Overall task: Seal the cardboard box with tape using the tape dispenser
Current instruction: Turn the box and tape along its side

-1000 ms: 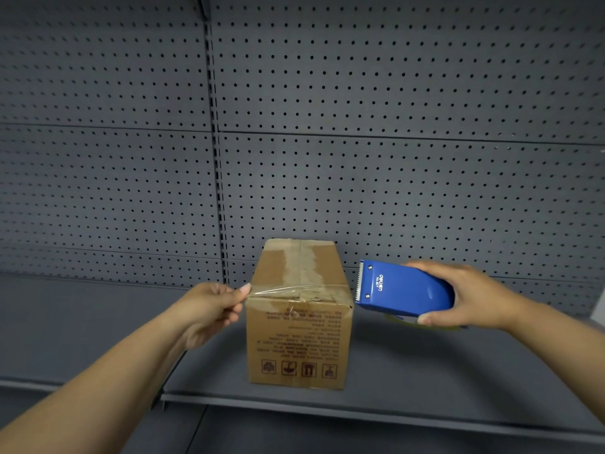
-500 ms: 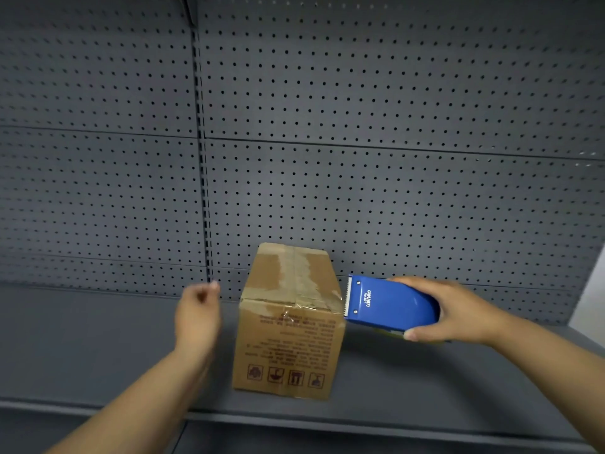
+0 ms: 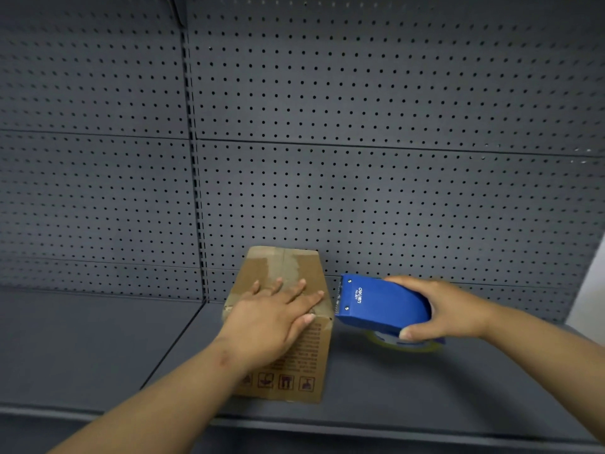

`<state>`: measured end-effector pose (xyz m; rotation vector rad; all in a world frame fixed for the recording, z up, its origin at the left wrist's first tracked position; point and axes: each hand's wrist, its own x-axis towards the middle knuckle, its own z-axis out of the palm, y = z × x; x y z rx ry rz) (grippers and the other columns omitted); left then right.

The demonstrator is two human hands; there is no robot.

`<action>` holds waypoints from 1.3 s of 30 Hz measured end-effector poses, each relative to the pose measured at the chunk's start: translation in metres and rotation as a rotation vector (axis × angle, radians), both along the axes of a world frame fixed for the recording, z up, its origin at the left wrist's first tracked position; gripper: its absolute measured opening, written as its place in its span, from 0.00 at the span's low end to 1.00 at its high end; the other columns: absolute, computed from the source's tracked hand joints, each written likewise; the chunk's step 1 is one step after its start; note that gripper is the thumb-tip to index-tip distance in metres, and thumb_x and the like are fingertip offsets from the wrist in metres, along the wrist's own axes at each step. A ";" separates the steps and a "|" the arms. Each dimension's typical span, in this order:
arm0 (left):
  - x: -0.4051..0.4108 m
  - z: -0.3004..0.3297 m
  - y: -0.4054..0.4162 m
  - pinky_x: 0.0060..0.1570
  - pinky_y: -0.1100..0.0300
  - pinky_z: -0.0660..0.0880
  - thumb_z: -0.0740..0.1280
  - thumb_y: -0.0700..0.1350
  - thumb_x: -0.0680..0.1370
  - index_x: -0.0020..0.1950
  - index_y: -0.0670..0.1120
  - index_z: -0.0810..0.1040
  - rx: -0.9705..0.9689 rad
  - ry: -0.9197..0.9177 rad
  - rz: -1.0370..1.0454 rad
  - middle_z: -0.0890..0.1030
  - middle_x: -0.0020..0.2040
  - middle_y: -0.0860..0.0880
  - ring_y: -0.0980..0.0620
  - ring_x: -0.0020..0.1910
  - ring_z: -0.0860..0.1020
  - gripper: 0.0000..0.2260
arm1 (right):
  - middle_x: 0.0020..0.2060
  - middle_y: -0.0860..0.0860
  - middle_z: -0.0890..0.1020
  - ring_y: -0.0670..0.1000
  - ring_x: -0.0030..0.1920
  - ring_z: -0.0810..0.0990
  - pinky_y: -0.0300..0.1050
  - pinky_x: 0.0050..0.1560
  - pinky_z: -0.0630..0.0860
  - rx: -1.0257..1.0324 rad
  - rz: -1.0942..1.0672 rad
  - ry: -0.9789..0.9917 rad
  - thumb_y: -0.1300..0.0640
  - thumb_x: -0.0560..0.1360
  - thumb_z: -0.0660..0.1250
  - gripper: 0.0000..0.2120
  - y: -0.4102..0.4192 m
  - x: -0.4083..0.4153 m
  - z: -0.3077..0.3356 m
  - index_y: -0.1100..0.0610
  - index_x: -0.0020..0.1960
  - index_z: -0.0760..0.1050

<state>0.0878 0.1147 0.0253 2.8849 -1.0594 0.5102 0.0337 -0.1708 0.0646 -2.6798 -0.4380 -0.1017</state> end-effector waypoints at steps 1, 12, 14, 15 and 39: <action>-0.001 0.000 0.000 0.71 0.47 0.55 0.28 0.63 0.68 0.73 0.64 0.50 -0.005 -0.003 0.006 0.56 0.77 0.56 0.48 0.75 0.58 0.35 | 0.53 0.29 0.74 0.36 0.54 0.75 0.29 0.50 0.72 0.000 0.004 0.004 0.38 0.58 0.70 0.32 0.000 0.001 -0.001 0.22 0.56 0.59; 0.004 -0.007 -0.001 0.69 0.49 0.61 0.28 0.64 0.69 0.72 0.65 0.53 -0.027 -0.050 0.008 0.61 0.75 0.56 0.48 0.73 0.63 0.33 | 0.55 0.35 0.75 0.39 0.54 0.75 0.36 0.52 0.73 -0.088 -0.031 -0.001 0.39 0.59 0.70 0.30 -0.016 -0.005 -0.008 0.28 0.57 0.61; 0.005 -0.008 -0.001 0.66 0.48 0.65 0.29 0.64 0.72 0.72 0.65 0.57 -0.031 -0.070 0.008 0.65 0.73 0.55 0.47 0.70 0.68 0.33 | 0.51 0.37 0.78 0.40 0.50 0.77 0.38 0.49 0.75 -0.115 -0.024 -0.011 0.40 0.60 0.71 0.28 -0.014 -0.003 -0.008 0.29 0.56 0.63; 0.005 -0.007 -0.001 0.65 0.47 0.66 0.29 0.64 0.72 0.71 0.65 0.59 -0.030 -0.072 0.014 0.67 0.72 0.55 0.46 0.69 0.69 0.32 | 0.50 0.38 0.78 0.40 0.48 0.77 0.39 0.48 0.76 -0.130 -0.029 -0.011 0.41 0.60 0.72 0.28 -0.012 -0.003 -0.007 0.31 0.56 0.64; -0.027 0.016 -0.094 0.68 0.33 0.44 0.46 0.61 0.78 0.67 0.42 0.64 -0.152 0.192 0.546 0.67 0.70 0.38 0.35 0.74 0.55 0.28 | 0.54 0.46 0.80 0.52 0.54 0.77 0.45 0.47 0.74 -0.403 -0.367 -0.290 0.33 0.63 0.65 0.35 -0.008 0.016 -0.017 0.38 0.67 0.58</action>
